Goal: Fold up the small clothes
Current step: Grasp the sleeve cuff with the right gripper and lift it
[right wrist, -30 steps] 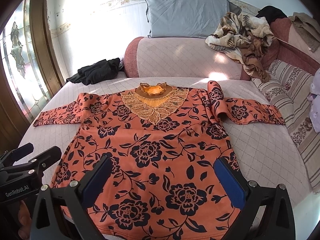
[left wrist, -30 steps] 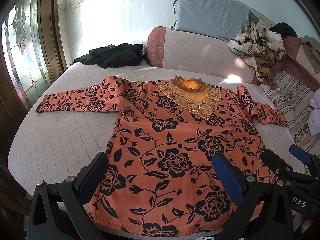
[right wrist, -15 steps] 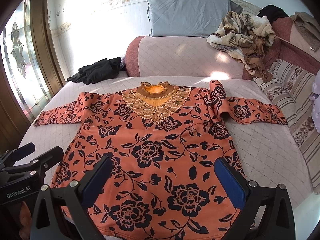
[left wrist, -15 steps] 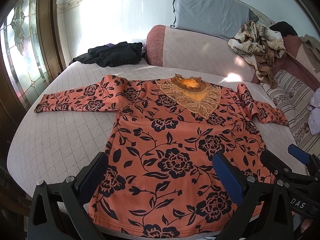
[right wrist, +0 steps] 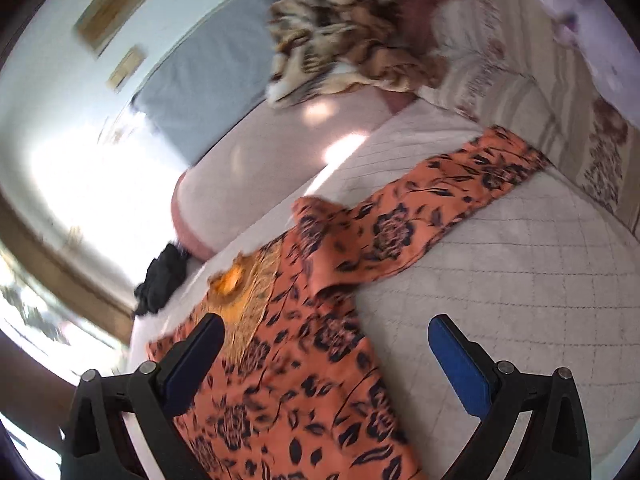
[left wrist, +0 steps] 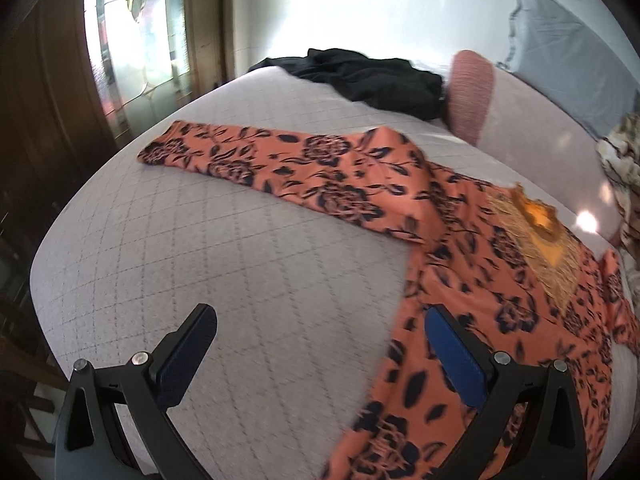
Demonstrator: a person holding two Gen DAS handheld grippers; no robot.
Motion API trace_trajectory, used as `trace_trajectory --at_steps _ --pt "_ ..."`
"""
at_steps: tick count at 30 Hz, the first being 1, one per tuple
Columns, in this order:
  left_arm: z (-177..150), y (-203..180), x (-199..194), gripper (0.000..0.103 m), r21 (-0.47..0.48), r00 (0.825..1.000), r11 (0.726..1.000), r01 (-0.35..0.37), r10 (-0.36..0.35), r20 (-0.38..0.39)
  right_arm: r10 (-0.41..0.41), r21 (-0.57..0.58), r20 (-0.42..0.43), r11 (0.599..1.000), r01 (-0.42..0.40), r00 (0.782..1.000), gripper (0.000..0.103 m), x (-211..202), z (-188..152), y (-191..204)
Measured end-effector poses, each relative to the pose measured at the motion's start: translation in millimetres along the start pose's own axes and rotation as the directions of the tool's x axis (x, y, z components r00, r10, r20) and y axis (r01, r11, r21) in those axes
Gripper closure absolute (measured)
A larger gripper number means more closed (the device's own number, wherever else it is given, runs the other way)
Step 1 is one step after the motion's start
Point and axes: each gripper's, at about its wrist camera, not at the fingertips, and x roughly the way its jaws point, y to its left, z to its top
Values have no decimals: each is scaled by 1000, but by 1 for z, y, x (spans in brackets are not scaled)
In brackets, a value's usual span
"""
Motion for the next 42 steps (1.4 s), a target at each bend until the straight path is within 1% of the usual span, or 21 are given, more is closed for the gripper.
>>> trace_trajectory --at_steps 2,3,5,6,8,10,12,13,17,19,20,21,22,25,28,31,34,35,38,40,42 --pt "7 17 19 0 -56 999 998 -40 39 -23 18 196 22 980 -22 1000 1 18 32 -57" --pt "10 24 26 0 -82 998 995 -56 54 -28 15 275 31 961 -23 999 5 27 45 -81" --pt "12 33 34 0 -116 998 991 -67 66 -16 -13 383 49 924 -7 999 12 43 66 -118" --pt "12 35 38 0 -121 997 990 -76 75 -9 -32 416 57 909 6 998 13 50 76 -132" --pt "11 39 45 0 -121 996 988 -94 95 -2 -70 459 67 888 32 995 14 63 91 -154" --pt "10 42 52 0 -130 994 986 -105 104 -14 -104 479 68 876 59 992 20 76 104 -166" --pt "10 44 58 0 -147 995 984 -103 101 -25 -143 482 54 870 99 988 33 89 115 -175" --pt "10 44 59 0 -151 995 983 -103 100 -25 -164 483 43 867 123 986 36 96 119 -178" --pt "10 37 62 0 -126 994 986 -108 107 -15 -220 475 47 863 172 974 45 110 135 -183" --pt "10 34 64 0 -111 995 988 -103 102 -18 -257 467 32 858 213 966 63 115 145 -185" --pt "10 33 64 0 -105 995 989 -103 102 -19 -277 454 21 859 238 961 87 118 150 -186" --pt "10 33 64 0 -102 994 989 -106 105 -17 -288 435 13 864 254 958 98 119 155 -185" --pt "10 34 64 0 -105 994 989 -107 106 -14 -303 416 21 869 267 953 98 117 159 -183" --pt "11 40 62 0 -134 995 986 -102 102 -8 -358 327 90 892 312 929 98 100 178 -159" --pt "11 43 59 0 -154 996 984 -91 92 4 -402 216 204 908 360 893 98 71 202 -119" --pt "11 41 55 0 -146 997 987 -72 76 20 -404 126 318 914 385 857 98 38 222 -75" --pt "11 37 52 0 -136 998 989 -49 54 34 -371 -12 402 912 410 837 98 20 230 -19" --pt "11 36 51 0 -134 998 990 -39 45 38 -344 -61 423 912 405 838 98 17 231 2" --pt "11 33 47 0 -130 999 991 -18 24 48 -212 -220 456 914 340 864 98 19 220 76" --pt "11 33 45 0 -127 998 992 -6 14 57 -101 -333 438 905 266 893 98 34 201 129" --pt "11 33 43 0 -129 998 992 2 6 64 23 -435 393 886 164 919 98 48 169 179"
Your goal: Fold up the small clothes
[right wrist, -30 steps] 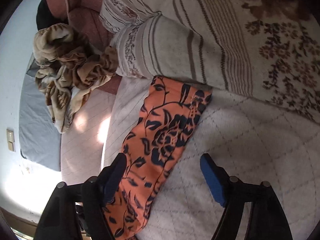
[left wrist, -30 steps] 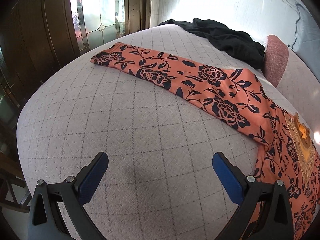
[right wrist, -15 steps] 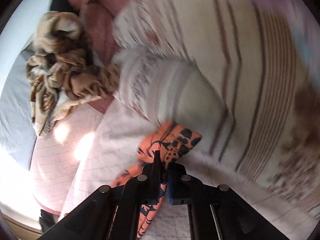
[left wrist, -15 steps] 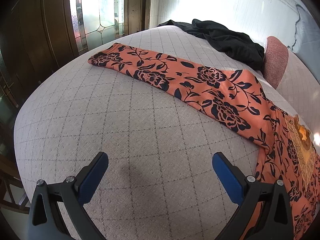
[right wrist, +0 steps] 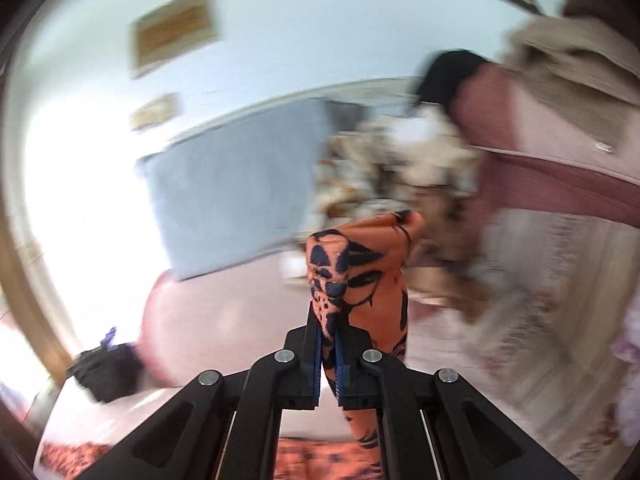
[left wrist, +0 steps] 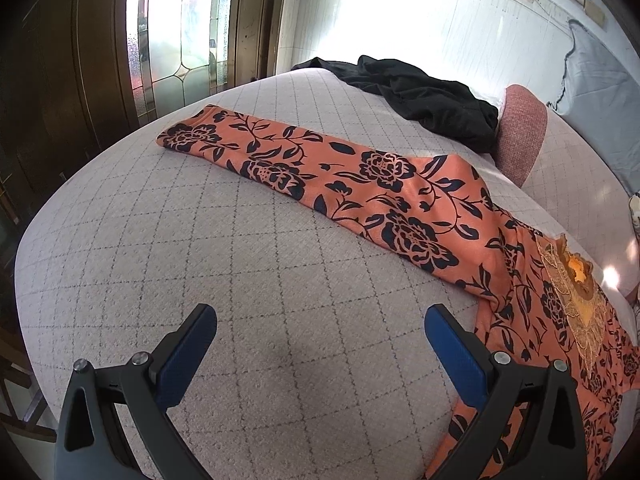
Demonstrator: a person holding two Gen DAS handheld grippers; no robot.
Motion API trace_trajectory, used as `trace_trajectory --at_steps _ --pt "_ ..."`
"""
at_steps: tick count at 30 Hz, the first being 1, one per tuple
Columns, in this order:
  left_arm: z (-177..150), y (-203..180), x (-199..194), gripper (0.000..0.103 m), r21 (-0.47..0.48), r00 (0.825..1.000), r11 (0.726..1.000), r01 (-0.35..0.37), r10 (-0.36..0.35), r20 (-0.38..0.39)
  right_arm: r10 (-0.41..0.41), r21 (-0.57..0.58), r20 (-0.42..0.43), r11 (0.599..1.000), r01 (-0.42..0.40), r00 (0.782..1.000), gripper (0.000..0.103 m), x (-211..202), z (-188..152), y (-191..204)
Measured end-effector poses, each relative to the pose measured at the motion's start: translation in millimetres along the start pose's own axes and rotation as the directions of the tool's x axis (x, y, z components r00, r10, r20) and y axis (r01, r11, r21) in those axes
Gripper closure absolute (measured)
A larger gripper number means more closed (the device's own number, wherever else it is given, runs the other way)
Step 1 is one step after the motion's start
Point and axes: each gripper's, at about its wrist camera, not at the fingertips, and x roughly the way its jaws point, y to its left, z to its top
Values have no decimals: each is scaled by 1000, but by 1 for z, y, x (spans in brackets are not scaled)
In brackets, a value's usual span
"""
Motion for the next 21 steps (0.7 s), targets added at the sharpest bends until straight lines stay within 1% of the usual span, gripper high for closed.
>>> trace_trajectory --at_steps 1,2,3,5,7,8,9,10,11,12,13,14,15,17,18,19,21 --pt "0 0 -1 0 -2 1000 1000 6 -6 1 69 -27 -6 997 -69 998 98 2 -9 31" --pt "1 1 -1 0 -4 1000 1000 12 -12 2 135 -45 -17 990 -135 991 98 2 -20 59" --pt "1 1 -2 0 -5 1000 1000 15 -15 5 202 -55 -38 978 -203 979 98 5 -35 87" --pt "1 2 -3 0 -12 1000 1000 23 -23 7 305 -48 -93 950 -310 948 98 14 -71 135" --pt "1 2 -2 0 -13 999 999 32 -32 3 377 -25 -182 922 -387 908 97 34 -119 176" --pt "1 1 -2 0 -10 999 999 36 -36 0 404 2 -243 910 -416 882 95 44 -147 191" --pt "1 1 -2 0 -7 999 999 38 -38 -1 414 23 -313 903 -429 855 94 60 -177 204" --pt "1 0 -2 0 -4 999 999 40 -40 0 407 29 -386 902 -430 828 94 76 -209 215" --pt "0 0 -2 0 0 999 999 42 -42 -2 391 29 -474 903 -429 789 86 91 -242 224" --pt "0 -1 -2 0 4 999 999 46 -46 -5 361 30 -583 905 -425 727 63 108 -275 230" --pt "0 -1 -2 0 5 999 999 49 -49 -6 315 35 -683 915 -401 659 50 123 -305 231" --pt "0 -1 -2 0 5 999 999 51 -51 -4 330 60 -694 912 -405 640 44 123 -318 227" --pt "0 -1 -3 0 4 999 999 52 -52 -1 359 59 -645 903 -425 674 39 109 -316 221" --pt "0 -3 -3 0 3 998 998 59 -59 0 397 112 -643 895 -432 655 23 100 -303 209" --pt "0 -5 -3 0 10 998 998 63 -63 0 423 126 -622 885 -449 659 22 94 -290 205" --pt "-1 -9 -4 0 27 998 998 63 -63 3 435 119 -596 879 -462 674 22 83 -278 203" --pt "-2 -17 -9 0 74 997 995 71 -72 17 459 115 -548 870 -480 699 21 67 -254 185"
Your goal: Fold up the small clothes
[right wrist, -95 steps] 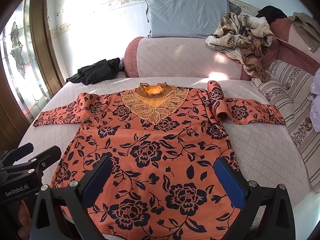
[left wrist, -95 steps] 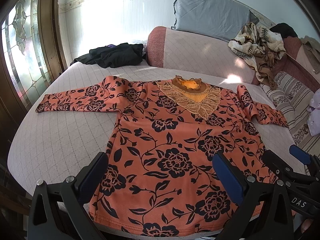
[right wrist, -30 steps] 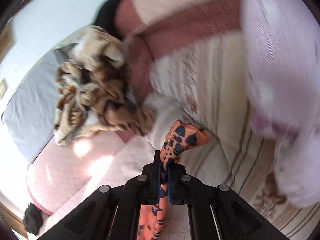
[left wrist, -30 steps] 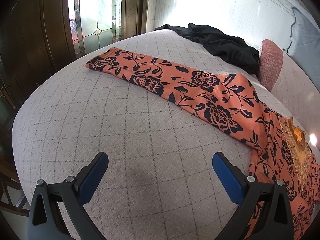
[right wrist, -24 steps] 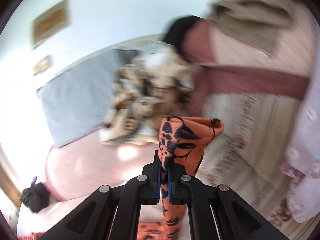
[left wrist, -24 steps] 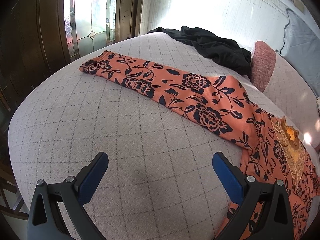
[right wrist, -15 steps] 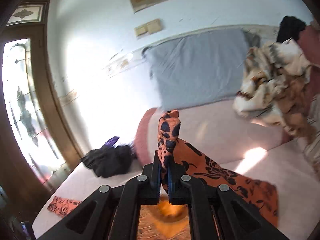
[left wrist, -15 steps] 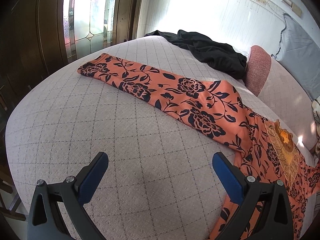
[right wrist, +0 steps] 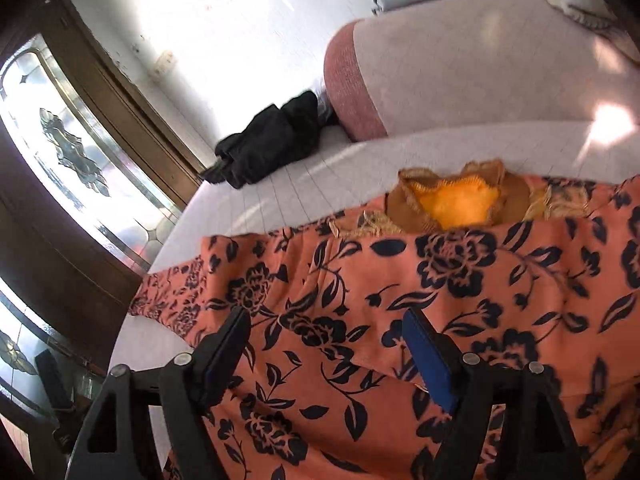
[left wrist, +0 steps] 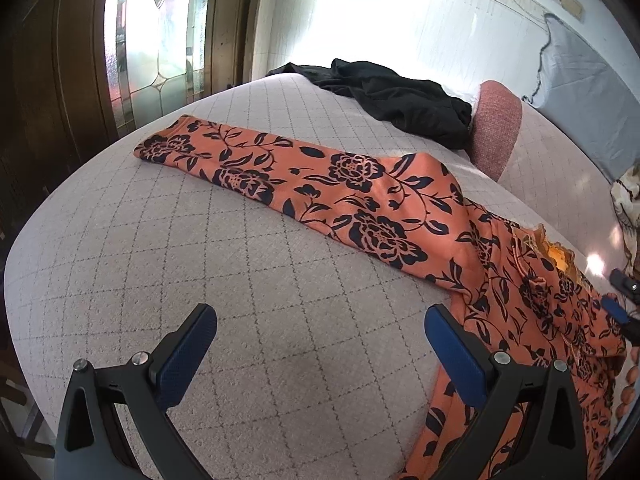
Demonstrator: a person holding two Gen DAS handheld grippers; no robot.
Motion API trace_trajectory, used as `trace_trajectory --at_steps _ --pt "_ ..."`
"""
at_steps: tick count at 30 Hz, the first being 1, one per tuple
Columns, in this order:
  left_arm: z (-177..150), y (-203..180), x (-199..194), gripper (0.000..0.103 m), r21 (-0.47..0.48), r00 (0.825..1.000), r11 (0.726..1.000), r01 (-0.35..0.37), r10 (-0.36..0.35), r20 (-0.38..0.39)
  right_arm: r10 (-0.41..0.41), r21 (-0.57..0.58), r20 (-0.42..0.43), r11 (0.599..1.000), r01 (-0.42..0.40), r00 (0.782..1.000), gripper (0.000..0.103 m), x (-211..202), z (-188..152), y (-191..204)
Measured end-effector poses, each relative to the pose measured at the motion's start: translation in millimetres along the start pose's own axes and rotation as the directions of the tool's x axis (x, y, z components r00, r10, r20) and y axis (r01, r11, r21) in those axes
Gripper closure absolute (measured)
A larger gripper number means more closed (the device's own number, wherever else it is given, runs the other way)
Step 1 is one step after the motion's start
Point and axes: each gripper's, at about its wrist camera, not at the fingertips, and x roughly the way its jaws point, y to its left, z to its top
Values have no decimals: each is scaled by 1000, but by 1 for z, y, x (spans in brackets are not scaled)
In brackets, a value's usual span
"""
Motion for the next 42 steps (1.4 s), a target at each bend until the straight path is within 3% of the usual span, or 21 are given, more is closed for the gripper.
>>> trace_trajectory --at_steps 3,5,8,10,12,14,16,19,21,22,23,26,27,28,32,35,38,40,41,42 --pt "5 -20 -11 0 51 995 994 99 -98 -15 -26 42 68 999 23 997 17 -43 3 -24" --pt "16 -43 -17 0 62 978 976 209 -207 -40 -47 67 94 997 41 994 17 -69 0 -36" --pt "31 -93 -10 0 51 919 922 383 -374 -126 -72 138 125 989 54 990 17 -96 -14 -70" --pt "36 -131 7 0 56 887 897 439 -423 -184 -58 180 150 983 31 987 17 -114 -22 -88" --pt "37 -166 31 0 55 874 894 445 -420 -246 -38 209 169 978 2 985 17 -123 -29 -102" --pt "33 -195 59 1 65 871 902 426 -390 -300 -26 218 191 976 -16 981 17 -125 -35 -111" --pt "27 -214 86 10 51 862 918 392 -347 -369 -18 221 208 975 -29 978 17 -126 -41 -119" --pt "18 -222 122 49 22 840 944 328 -281 -463 10 259 212 964 -66 977 17 -124 -42 -134" --pt "21 -221 127 91 34 869 964 263 -221 -443 15 281 235 956 -83 972 17 -129 -40 -142" --pt "23 -218 126 94 17 865 961 276 -241 -441 18 289 246 953 -91 969 17 -131 -39 -144" --pt "27 -214 120 94 -9 871 960 280 -258 -417 22 292 256 951 -99 966 17 -134 -38 -146" --pt "37 -202 66 94 54 946 962 269 -253 -201 13 300 273 949 -97 962 17 -139 -38 -150" --pt "34 -197 52 94 71 959 965 253 -240 -152 7 308 278 946 -96 961 17 -141 -39 -152" --pt "28 -192 48 94 71 960 965 251 -239 -148 3 316 285 944 -97 959 17 -144 -40 -154" --pt "1 -176 90 94 49 942 983 179 -156 -297 -7 342 291 934 -97 957 17 -145 -41 -160" --pt "-2 -170 91 93 59 944 979 198 -174 -280 20 375 283 918 -130 959 17 -146 -39 -164" --pt "-1 -171 91 93 77 944 977 197 -168 -283 123 429 305 868 -252 944 12 -145 -22 -173" --pt "-3 -175 91 93 81 945 977 200 -170 -278 225 482 264 811 -330 938 9 -123 -6 -184" --pt "-3 -175 90 93 85 946 976 199 -169 -278 235 516 244 790 -331 941 9 -110 -3 -195" --pt "-3 -175 90 92 85 945 976 199 -168 -281 195 551 198 788 -274 961 9 -95 -2 -211"
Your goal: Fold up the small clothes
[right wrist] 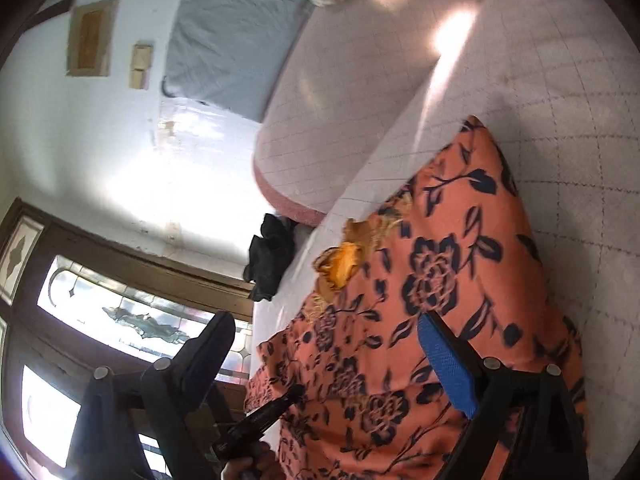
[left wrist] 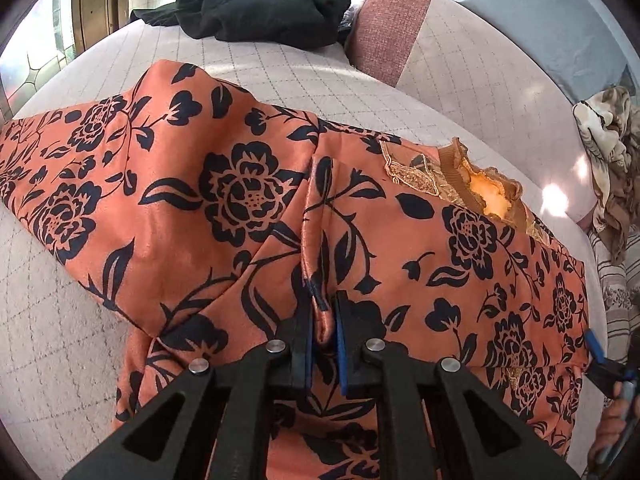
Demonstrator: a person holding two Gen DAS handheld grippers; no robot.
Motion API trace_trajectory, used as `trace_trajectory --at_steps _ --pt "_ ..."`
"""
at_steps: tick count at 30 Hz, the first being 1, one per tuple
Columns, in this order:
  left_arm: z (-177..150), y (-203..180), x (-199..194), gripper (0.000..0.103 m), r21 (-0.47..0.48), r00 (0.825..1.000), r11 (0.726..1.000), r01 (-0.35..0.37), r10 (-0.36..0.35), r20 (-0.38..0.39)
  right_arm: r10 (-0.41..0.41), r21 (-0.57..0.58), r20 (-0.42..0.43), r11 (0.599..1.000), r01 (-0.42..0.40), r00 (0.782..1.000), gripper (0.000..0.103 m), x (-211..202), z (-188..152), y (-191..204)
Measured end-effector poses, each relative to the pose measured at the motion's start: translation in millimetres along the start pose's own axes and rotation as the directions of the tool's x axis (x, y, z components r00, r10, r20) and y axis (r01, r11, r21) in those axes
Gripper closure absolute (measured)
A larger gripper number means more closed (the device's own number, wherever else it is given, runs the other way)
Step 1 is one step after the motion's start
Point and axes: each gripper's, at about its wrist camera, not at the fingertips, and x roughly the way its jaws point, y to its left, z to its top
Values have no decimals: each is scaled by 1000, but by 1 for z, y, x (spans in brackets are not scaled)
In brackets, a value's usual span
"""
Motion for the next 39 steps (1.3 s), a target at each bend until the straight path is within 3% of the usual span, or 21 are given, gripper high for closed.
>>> trace_trajectory --at_steps 1,2,3,6,8,11,12,14,17,18,20,22,23,25,28,30,32,34,36,39 --pt "0 1 -1 92 -1 1000 1000 1 -1 -6 -120 54 -10 991 121 993 9 7 6 -22" --pt "0 2 -3 92 2 1000 1000 4 -4 -12 -121 151 -4 981 120 993 16 6 8 -42" --pt "4 -3 5 92 9 1000 1000 6 -5 -11 -56 207 28 977 49 998 16 -2 9 -47" --pt "2 -3 6 92 37 1000 999 5 -6 6 -20 102 61 995 14 998 10 -14 18 -20" --pt "0 -3 5 91 50 1000 999 3 -4 19 4 61 19 998 -5 1000 10 -2 30 -13" --pt "0 -2 4 91 48 1000 999 13 -14 15 -131 58 -42 989 134 990 10 29 57 -34" --pt "1 -1 5 91 46 1000 999 19 -20 10 -141 98 -18 985 142 990 11 29 66 -46" --pt "2 0 6 91 50 1000 998 30 -30 8 -107 160 40 982 100 993 9 19 74 -46" --pt "0 0 5 91 62 999 998 26 -27 25 -20 48 21 999 19 1000 9 25 80 -19" --pt "-1 -1 5 91 69 999 997 21 -24 33 -38 5 12 999 38 999 9 32 83 -17" --pt "-1 -2 4 91 83 999 996 22 -25 36 -231 9 -13 973 231 973 11 50 93 -37" --pt "2 0 4 91 79 999 996 39 -41 20 -175 83 58 982 170 983 10 39 95 -44" --pt "5 1 5 91 73 999 996 51 -52 10 -146 75 100 988 139 984 9 30 91 -35" --pt "9 6 2 91 44 997 996 78 -78 -7 -105 9 98 994 105 990 9 19 74 -13" --pt "9 25 -21 78 6 996 996 88 -88 27 -80 -94 10 992 80 997 9 15 33 18" --pt "7 51 -45 59 -39 992 993 115 -112 66 -71 -142 -27 988 67 997 9 9 2 27" --pt "8 88 -70 46 -103 985 986 131 -118 123 -135 -166 -47 978 125 990 9 8 -19 20" --pt "13 134 -88 41 -196 979 971 139 -104 178 -261 -173 -39 952 251 964 9 7 -31 6" --pt "23 189 -92 40 -327 974 931 164 -101 202 -214 -147 -32 967 207 976 9 -1 -41 3" --pt "41 270 -84 40 -525 972 831 184 -74 223 -187 -209 -12 961 181 982 9 -12 -56 23"
